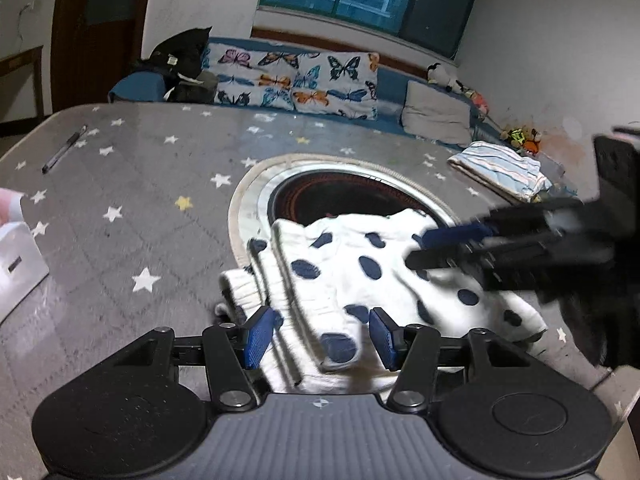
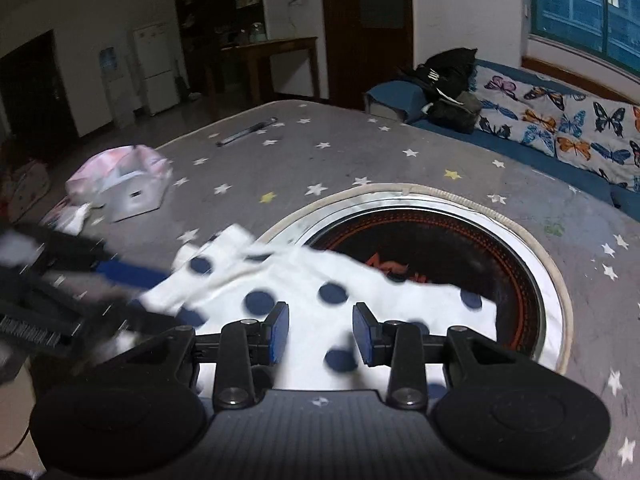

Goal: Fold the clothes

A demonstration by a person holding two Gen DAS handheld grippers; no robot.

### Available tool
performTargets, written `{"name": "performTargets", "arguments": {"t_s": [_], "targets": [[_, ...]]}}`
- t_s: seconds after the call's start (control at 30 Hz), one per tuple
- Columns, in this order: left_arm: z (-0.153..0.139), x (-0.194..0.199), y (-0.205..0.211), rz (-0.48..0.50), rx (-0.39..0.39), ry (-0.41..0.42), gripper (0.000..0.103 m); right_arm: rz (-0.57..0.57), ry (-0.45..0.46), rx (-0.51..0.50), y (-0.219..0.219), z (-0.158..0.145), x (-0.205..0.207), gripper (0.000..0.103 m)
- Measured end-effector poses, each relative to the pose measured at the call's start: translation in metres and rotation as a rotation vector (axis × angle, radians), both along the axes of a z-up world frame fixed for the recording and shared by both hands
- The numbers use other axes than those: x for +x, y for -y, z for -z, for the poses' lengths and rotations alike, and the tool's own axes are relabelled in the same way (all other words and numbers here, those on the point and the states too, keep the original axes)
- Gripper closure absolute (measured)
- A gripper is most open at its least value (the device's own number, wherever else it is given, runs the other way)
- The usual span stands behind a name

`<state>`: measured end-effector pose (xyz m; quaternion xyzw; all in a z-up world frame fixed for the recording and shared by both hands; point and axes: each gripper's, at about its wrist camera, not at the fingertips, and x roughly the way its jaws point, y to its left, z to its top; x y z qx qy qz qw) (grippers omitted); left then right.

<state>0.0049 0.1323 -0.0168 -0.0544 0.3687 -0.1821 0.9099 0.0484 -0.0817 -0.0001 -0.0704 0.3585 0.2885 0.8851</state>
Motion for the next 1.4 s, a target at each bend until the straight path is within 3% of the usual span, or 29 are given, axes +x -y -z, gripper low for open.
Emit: {"name": "performTargets", "arguments": {"t_s": [0.37, 0.63, 0.7, 1.0, 1.03, 1.23, 1.33, 1.4], "targets": [[0.007, 0.001, -0.006, -0.009, -0.01, -0.037, 0.047, 0.098, -0.06, 0.016, -0.015, 0.026, 0.052, 0.066], [0.003, -0.002, -0.005, -0.018, -0.011, -0.031, 0.046, 0.033, 0.016, -0.022, -0.008, 0.002, 0.017, 0.06], [0.003, -0.002, -0.005, -0.023, -0.012, -0.032, 0.045, 0.011, 0.029, -0.028, -0.007, -0.001, 0.006, 0.055], [-0.002, -0.006, -0.005, -0.043, 0.001, -0.022, 0.032, -0.111, 0.09, -0.094, -0.01, -0.009, -0.055, 0.046], [-0.002, -0.007, -0.006, -0.044, 0.001, -0.021, 0.031, -0.127, 0.099, -0.105, -0.011, -0.01, -0.061, 0.041], [-0.006, -0.008, -0.008, -0.061, 0.003, -0.005, 0.016, -0.215, 0.157, -0.181, -0.023, -0.004, -0.09, 0.031], [-0.009, -0.008, -0.012, -0.079, -0.004, 0.002, 0.003, -0.247, 0.182, -0.215, -0.032, 0.0, -0.098, 0.031], [-0.012, -0.008, -0.015, -0.088, -0.013, 0.013, 0.0, -0.264, 0.198, -0.237, -0.037, 0.004, -0.102, 0.031]]}}
